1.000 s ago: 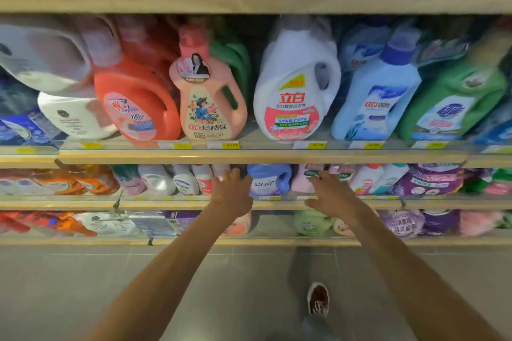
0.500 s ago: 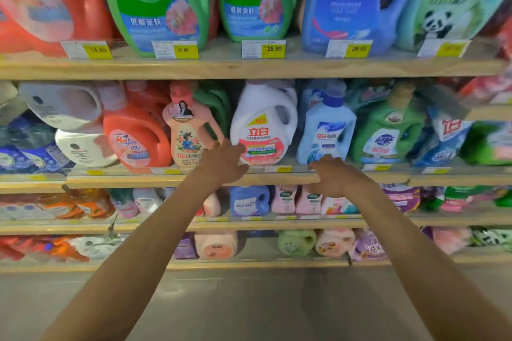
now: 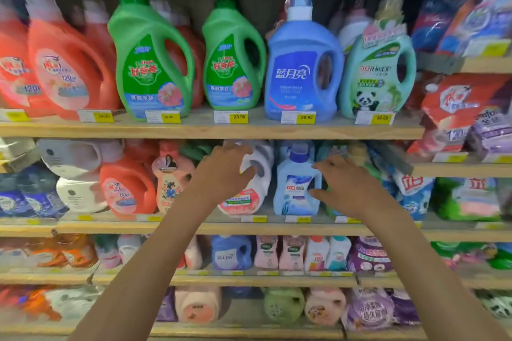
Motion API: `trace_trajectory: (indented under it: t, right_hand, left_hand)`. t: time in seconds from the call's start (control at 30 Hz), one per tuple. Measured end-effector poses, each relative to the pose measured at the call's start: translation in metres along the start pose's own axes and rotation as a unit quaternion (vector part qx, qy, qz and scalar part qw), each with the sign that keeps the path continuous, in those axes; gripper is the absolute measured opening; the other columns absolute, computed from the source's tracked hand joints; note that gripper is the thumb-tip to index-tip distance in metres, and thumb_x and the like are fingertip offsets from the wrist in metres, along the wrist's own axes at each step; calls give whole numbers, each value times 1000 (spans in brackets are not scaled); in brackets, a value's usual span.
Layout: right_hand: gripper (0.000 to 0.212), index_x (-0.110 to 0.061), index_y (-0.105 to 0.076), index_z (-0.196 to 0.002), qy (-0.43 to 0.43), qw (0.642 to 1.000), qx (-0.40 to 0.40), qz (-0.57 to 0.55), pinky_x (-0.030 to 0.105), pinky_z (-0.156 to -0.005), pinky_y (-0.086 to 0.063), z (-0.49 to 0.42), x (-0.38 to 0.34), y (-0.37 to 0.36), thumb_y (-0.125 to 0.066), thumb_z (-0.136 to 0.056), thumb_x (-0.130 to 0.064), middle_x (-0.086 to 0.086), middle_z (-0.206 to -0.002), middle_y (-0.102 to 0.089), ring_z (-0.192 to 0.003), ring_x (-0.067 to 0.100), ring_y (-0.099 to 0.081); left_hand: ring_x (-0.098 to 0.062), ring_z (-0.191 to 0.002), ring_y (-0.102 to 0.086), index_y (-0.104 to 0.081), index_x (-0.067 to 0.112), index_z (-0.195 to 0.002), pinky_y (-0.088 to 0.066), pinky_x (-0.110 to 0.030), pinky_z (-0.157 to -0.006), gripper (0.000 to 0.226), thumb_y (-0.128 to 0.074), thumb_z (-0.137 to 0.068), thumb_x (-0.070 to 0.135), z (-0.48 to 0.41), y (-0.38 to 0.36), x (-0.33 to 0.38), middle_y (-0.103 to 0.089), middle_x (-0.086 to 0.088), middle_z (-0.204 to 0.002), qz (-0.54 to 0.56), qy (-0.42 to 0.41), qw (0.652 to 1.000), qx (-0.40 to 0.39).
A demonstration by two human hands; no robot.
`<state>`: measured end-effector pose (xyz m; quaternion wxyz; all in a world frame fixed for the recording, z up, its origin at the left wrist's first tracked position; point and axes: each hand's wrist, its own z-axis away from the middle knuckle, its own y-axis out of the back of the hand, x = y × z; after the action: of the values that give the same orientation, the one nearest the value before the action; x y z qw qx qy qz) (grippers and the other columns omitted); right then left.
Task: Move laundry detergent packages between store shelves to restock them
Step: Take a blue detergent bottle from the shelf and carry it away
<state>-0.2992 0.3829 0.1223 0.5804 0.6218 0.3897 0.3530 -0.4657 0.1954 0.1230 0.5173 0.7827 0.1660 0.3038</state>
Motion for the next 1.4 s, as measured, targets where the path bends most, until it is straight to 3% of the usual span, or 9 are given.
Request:
trace_trajectory:
  t: [0.17,0.4,0.6,0.9,1.1,1.27,1.4]
  right_hand:
    - [60,-25,-35,-148,31,998,42,32,45,-108,-38,12,13,15,-51,-97,-51,5,-147,-37,-136,29,-36]
    - [60,-26,-34,-149,41,997,63,22,43,-113,-32,9,25,25,-49,-98,-52,3,-150,-33,-141,27,-30]
    - [59,-29,-32,-150,28,994,106,-1,40,-112,-32,-14,40,41,-47,-98,-54,0,-154,-30,-143,23,-28]
    - [58,-29,-36,-148,22,989,143,-10,40,-107,-37,-84,53,63,-52,-96,-50,0,-150,-34,-138,24,-34]
    - [59,-29,-34,-149,13,987,163,1,39,-106,-36,-137,53,81,-51,-96,-50,0,-150,-33,-138,24,-34]
    - [60,-23,-36,-147,-1,979,205,12,40,-100,-43,-173,65,103,-54,-95,-48,3,-146,-36,-129,29,-40]
    - [56,-24,-42,-142,3,974,227,12,43,-102,-42,-196,79,117,-57,-93,-46,4,-145,-38,-129,30,-41]
  left_hand:
    - [-28,-130,-46,-45,25,-144,-42,-43,-99,50,-48,-99,46,13,8,35,-50,-3,-142,-173,-1,983,67]
    - [-29,-125,-52,-53,25,-138,-46,-44,-96,47,-54,-96,47,10,13,37,-57,-2,-133,-175,-11,979,102]
    - [-27,-123,-54,-57,27,-133,-47,-43,-96,40,-58,-96,41,-16,9,26,-60,2,-130,-79,9,989,126]
    - [-27,-117,-58,-58,28,-131,-52,-43,-88,39,-61,-93,37,-93,4,15,-62,3,-127,-25,-13,985,172]
    - [-35,-120,-56,-54,20,-138,-50,-46,-94,51,-63,-88,29,-161,-8,-7,-60,-7,-132,87,-26,978,189]
    - [-28,-123,-57,-51,23,-139,-49,-42,-99,67,-47,-80,56,-210,-19,-14,-61,-3,-132,150,-33,971,181]
    - [-21,-119,-57,-50,24,-139,-47,-37,-99,62,-73,-84,42,-245,-26,-11,-59,3,-123,217,-13,964,153]
